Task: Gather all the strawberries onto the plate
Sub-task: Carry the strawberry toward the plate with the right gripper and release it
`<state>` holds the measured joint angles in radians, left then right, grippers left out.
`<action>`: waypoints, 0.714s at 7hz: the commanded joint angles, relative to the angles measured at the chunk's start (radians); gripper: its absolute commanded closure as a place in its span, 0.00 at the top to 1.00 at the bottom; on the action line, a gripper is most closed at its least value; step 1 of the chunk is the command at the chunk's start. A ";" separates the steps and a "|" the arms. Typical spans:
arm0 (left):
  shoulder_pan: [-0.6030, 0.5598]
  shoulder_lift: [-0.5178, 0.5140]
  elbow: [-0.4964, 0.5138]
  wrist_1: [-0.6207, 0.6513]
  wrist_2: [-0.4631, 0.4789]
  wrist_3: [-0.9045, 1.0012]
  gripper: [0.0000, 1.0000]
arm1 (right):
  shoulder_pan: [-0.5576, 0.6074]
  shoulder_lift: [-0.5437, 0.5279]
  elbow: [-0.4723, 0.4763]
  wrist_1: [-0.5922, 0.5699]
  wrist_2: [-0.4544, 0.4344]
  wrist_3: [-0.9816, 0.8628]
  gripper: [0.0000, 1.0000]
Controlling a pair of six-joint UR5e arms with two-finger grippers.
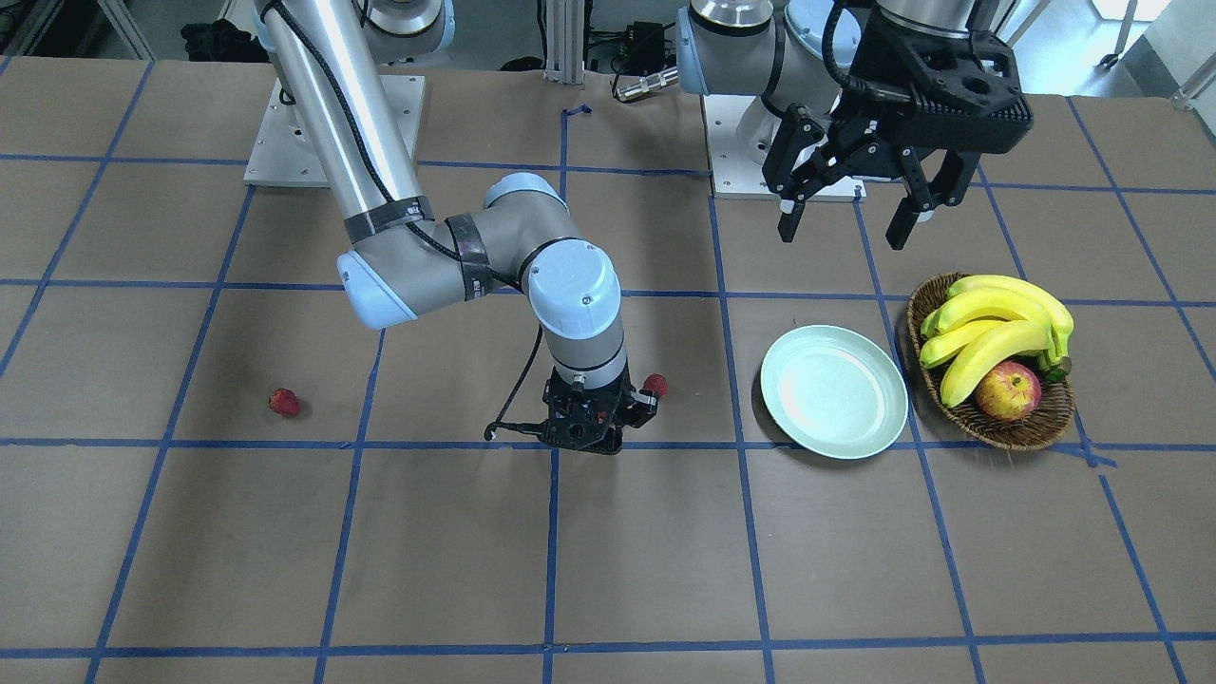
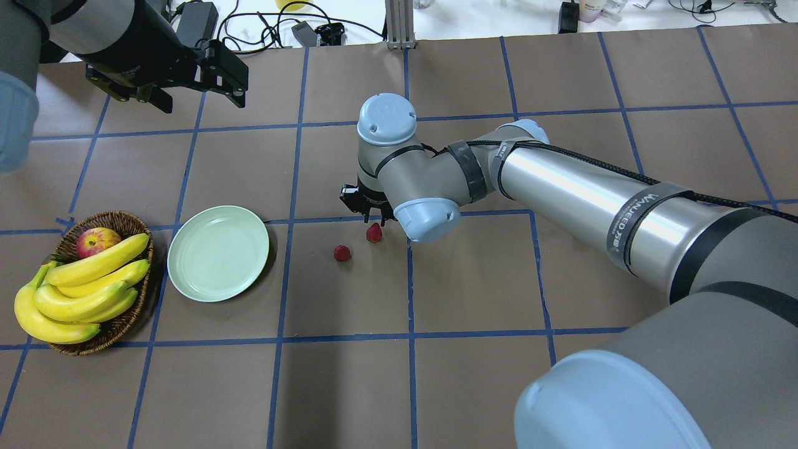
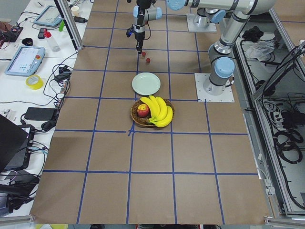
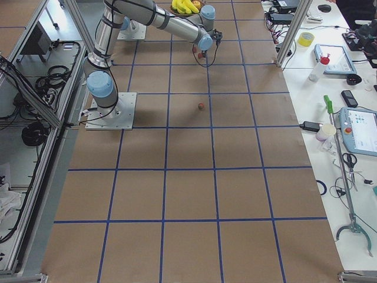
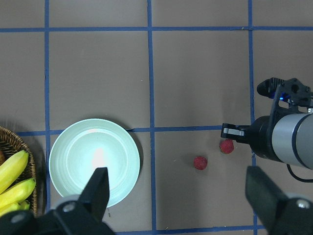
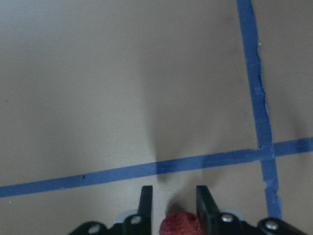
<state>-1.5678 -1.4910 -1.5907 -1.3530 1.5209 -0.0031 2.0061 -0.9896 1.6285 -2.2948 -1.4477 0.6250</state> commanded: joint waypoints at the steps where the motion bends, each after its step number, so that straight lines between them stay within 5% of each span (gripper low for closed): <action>1: 0.000 0.000 0.000 0.000 0.001 0.000 1.00 | -0.019 -0.064 0.017 0.082 -0.102 -0.152 1.00; 3: -0.001 0.015 -0.012 -0.012 -0.005 0.000 1.00 | -0.151 -0.150 0.036 0.151 -0.131 -0.249 1.00; 5: 0.008 -0.005 -0.006 -0.003 -0.014 -0.014 1.00 | -0.304 -0.245 0.172 0.146 -0.149 -0.434 0.95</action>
<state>-1.5648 -1.4875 -1.6056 -1.3617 1.5156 -0.0063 1.7961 -1.1787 1.7210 -2.1450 -1.5863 0.3048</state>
